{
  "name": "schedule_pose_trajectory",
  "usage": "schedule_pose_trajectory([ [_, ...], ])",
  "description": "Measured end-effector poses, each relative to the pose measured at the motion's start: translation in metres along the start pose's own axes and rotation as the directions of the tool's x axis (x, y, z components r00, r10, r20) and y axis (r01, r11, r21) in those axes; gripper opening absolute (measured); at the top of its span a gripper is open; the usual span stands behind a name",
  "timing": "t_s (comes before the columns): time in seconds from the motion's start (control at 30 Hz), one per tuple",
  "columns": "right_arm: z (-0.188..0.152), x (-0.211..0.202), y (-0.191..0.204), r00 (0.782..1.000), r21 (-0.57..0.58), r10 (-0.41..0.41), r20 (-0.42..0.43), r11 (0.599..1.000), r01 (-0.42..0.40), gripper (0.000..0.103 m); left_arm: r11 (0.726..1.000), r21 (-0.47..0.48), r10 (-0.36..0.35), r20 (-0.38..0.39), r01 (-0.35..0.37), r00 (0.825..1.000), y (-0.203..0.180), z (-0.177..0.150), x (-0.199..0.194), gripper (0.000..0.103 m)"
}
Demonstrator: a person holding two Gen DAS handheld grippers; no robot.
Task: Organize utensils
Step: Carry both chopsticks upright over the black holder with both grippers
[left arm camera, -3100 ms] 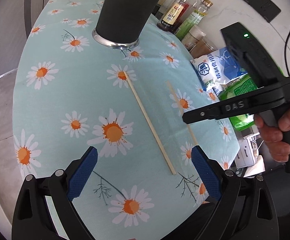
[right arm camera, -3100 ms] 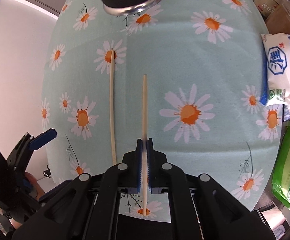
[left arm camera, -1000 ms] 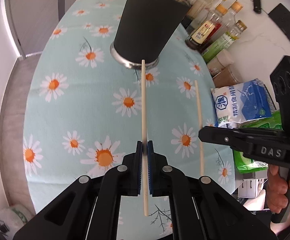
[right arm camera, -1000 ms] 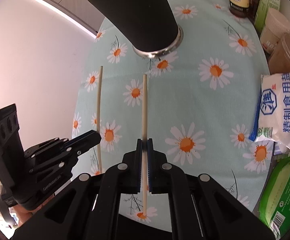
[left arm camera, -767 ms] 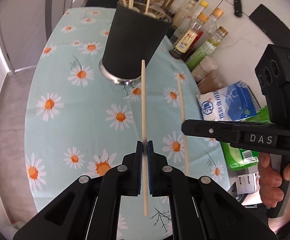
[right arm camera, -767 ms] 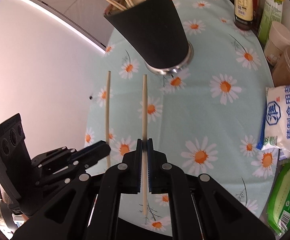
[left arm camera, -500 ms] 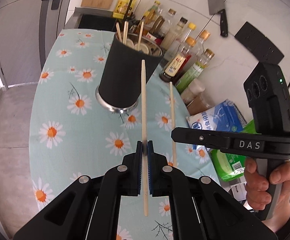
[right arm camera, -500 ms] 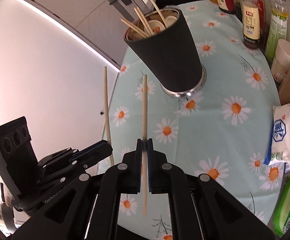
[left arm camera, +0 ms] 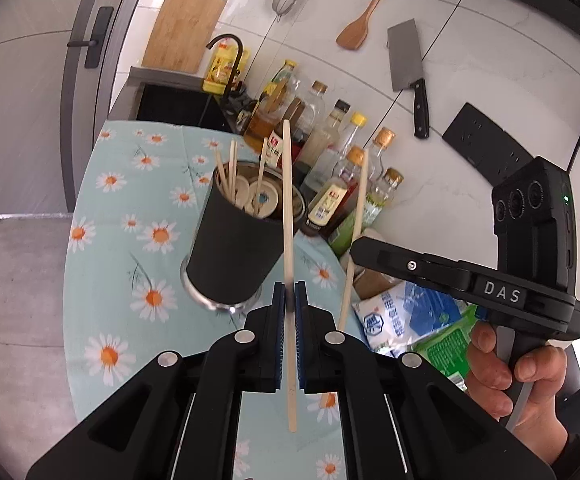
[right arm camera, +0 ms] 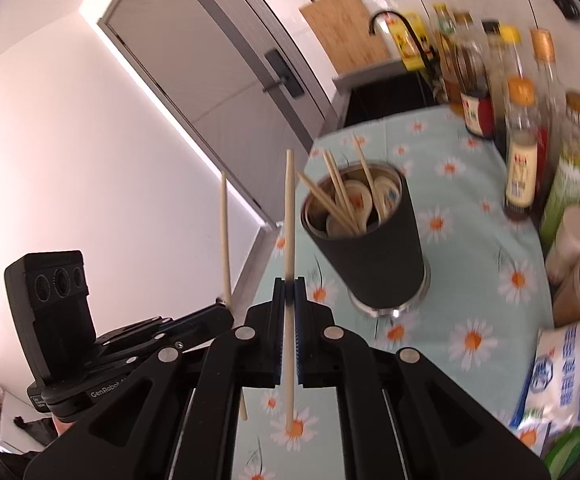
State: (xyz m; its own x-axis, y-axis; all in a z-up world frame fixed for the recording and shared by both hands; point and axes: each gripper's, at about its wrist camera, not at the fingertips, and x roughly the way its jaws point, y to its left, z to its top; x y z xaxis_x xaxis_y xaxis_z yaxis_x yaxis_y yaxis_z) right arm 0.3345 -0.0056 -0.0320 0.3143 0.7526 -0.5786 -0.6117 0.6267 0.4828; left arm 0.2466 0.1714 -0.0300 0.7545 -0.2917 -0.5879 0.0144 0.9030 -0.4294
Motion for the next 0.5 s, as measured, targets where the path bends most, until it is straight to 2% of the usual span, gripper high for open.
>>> schedule_pose_trajectory([
  [0.17, 0.019, -0.008, 0.007, 0.991, -0.079, -0.039, 0.132, 0.996, 0.05, 0.006, 0.999, 0.029, -0.022, 0.088, 0.019, 0.996, 0.001, 0.022, -0.001, 0.004],
  [0.3, 0.035, -0.013, 0.002, 0.976, -0.086, -0.045, 0.211, 0.994, 0.065, 0.006, 0.997, 0.07, -0.04, 0.165, 0.029, 0.985, -0.004, 0.041, -0.003, 0.004],
  [0.5, 0.064, -0.023, -0.009, 0.941, -0.086, -0.042, 0.335, 0.994, 0.074, 0.006, 0.99, 0.13, -0.077, 0.248, 0.046, 0.966, -0.015, 0.067, -0.003, 0.004],
])
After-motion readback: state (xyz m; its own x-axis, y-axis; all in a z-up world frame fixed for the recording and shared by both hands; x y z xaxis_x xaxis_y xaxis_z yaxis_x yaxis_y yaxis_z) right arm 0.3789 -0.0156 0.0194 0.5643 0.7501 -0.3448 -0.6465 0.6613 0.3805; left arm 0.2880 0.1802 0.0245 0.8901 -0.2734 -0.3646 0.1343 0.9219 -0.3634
